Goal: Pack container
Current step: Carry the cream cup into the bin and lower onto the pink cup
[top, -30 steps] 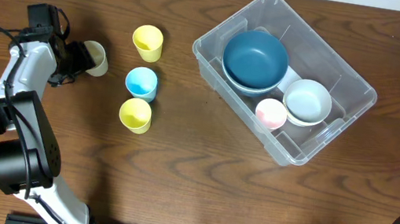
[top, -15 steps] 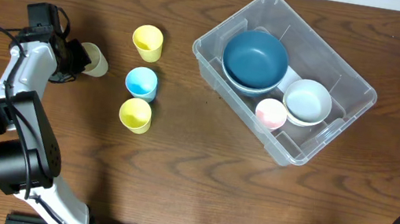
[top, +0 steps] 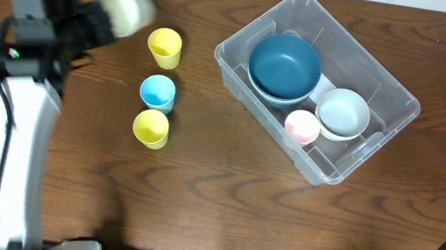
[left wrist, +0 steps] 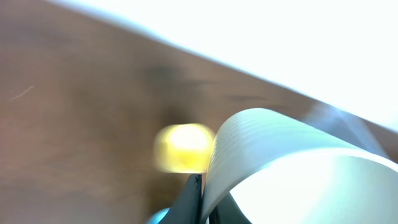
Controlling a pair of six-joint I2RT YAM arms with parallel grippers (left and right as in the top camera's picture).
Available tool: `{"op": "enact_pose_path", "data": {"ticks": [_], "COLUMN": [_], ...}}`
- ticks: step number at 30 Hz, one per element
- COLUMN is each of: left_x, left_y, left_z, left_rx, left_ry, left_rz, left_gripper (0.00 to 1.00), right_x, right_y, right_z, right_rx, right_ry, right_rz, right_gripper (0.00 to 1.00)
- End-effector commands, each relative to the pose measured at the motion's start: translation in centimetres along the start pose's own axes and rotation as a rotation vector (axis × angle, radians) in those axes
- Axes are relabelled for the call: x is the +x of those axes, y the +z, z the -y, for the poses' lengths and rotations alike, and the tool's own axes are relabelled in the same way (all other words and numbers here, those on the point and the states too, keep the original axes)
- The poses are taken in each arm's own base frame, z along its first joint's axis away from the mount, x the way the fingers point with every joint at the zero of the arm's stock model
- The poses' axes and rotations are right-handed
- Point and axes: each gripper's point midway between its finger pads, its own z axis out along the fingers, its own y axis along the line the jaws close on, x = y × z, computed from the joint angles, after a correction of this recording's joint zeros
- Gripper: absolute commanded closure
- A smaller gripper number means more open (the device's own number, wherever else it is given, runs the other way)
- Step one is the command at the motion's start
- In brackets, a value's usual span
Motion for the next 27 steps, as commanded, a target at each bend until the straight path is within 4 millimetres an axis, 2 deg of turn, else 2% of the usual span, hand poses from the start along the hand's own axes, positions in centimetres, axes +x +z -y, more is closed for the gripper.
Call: {"op": "enact_pose_path", "data": {"ticks": [1,4,7,11,14,19,27], "left_x": [2.4,5.7,9.4,13.9,16.1,19.4,22.8], "left_y": [-1.9,-2.0,-1.1,0.5,1.6,3.5,7.5], "left_z": [9.1,14.9,19.3,23.2,24.3,24.7,24.5], "left_rx": [0.209,0.3,0.372,0.442,0.454,0.449,0.427], "left_ry": [0.208,0.311,0.395,0.484,0.511,0.537,0.552], "left_rz": [-0.022,-0.057,-0.116,-0.187,-0.231,-0.314,-0.382], "left_gripper": [0.94,0.94,0.94,0.94,0.94,0.94,0.94], "right_x": [0.0,0.0,0.0,0.0,0.0,0.0,0.0], "right_y": [0.2,0.2,0.2,0.2,0.2,0.2,0.2], "right_z": [0.3,0.3,0.3,0.3,0.3,0.3,0.3], "right_rx": [0.008,0.008,0.008,0.008,0.008,0.008,0.008], "right_ry": [0.016,0.016,0.016,0.016,0.016,0.016,0.016], "right_rz": [-0.004,-0.004,-0.004,-0.004,-0.004,-0.004,-0.004], "right_gripper": [0.01,0.01,0.01,0.01,0.01,0.01,0.01]}}
